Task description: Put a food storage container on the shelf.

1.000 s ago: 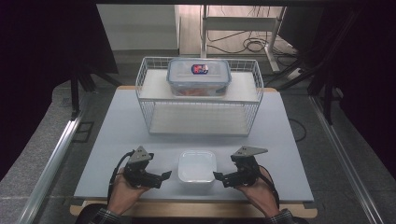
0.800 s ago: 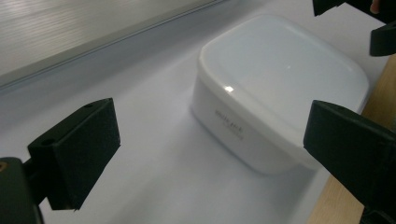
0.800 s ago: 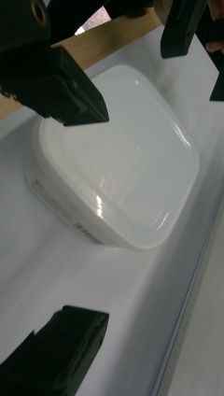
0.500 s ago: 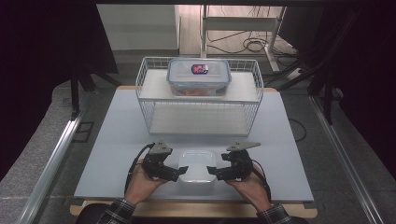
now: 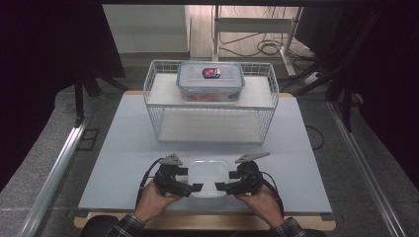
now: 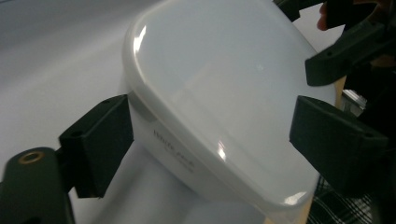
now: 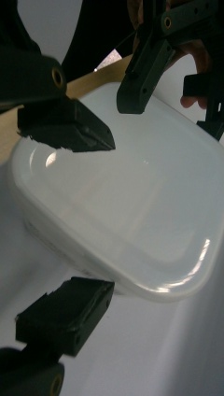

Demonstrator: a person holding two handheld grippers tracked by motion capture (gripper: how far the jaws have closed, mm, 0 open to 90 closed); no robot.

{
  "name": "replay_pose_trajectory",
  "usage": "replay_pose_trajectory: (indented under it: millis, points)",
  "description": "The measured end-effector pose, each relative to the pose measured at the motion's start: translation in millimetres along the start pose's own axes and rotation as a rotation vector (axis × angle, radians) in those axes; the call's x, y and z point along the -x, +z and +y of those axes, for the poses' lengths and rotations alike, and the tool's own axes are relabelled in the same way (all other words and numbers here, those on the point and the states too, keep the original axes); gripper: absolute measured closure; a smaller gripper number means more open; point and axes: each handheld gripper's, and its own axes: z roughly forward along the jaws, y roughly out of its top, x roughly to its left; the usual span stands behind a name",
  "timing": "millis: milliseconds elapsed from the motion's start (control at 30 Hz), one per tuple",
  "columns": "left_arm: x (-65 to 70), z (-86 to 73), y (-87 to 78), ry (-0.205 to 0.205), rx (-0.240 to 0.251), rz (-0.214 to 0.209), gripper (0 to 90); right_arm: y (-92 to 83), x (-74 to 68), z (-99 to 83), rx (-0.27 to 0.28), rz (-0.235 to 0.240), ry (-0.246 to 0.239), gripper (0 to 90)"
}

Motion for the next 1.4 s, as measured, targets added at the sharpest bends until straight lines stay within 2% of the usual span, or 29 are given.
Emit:
replay_pose_trajectory:
  millis: [67,100,133,167,200,333,400,467,567,600,633,700,767,867,967,1400]
  points:
    - [2.2,-3.9,-4.9,-0.024,0.004,-0.007,25.6,-4.9,-0.7,-2.7,0.003,0.004,0.013,37.9]
    - [3.4,-5.8,-8.2,-0.03,0.007,-0.008,35.9,-9.2,0.3,-5.1,0.012,0.009,0.037,45.8]
    - [5.0,-6.6,-12.1,-0.029,0.016,0.005,35.9,-9.2,0.3,-5.1,0.012,0.009,0.037,45.8]
    - [6.8,-6.4,-16.3,-0.021,0.028,0.031,43.7,-11.7,0.5,-5.7,0.019,0.003,0.044,50.2]
    - [6.9,-5.4,-17.8,-0.03,0.021,0.03,49.1,-13.9,0.1,-5.9,0.031,-0.01,0.048,54.6]
    - [5.4,-4.6,-21.3,-0.049,0.059,0.045,60.5,-19.5,-3.7,-5.4,0.038,-0.039,0.049,61.8]
    - [6.8,-2.9,-23.1,-0.04,0.078,0.082,67.3,-22.0,-5.8,-3.5,0.061,-0.065,0.027,68.4]
    - [6.6,-2.2,-24.0,-0.046,0.102,0.103,69.1,-22.3,-5.6,-3.0,0.066,-0.067,0.028,70.5]
    - [4.0,-3.2,-25.6,-0.065,0.141,0.101,75.3,-22.1,-4.1,-4.0,0.09,-0.075,0.032,76.6]
    - [3.9,-3.8,-25.8,-0.063,0.15,0.099,78.4,-22.0,-4.7,-4.6,0.097,-0.092,0.023,77.5]
    - [5.5,-4.0,-25.4,-0.053,0.151,0.118,79.0,-21.2,-6.5,-5.1,0.095,-0.117,0.007,77.5]
    - [4.5,-4.7,-25.4,-0.064,0.152,0.115,79.0,-19.9,-8.5,-5.5,0.107,-0.134,-0.001,77.5]
    - [3.0,-5.5,-25.1,-0.077,0.157,0.113,79.0,-19.2,-7.9,-5.8,0.118,-0.132,0.006,77.5]
    - [4.1,-5.5,-23.3,-0.08,0.156,0.13,79.1,-17.5,-7.1,-6.2,0.144,-0.136,0.024,77.4]
    - [4.6,-4.2,-22.9,-0.084,0.166,0.133,79.1,-18.0,-8.0,-4.7,0.168,-0.157,0.027,77.4]
    - [11.2,17.7,-38.1,-0.021,0.217,0.163,79.2,-33.6,-14.3,10.9,0.249,-0.178,-0.023,77.4]
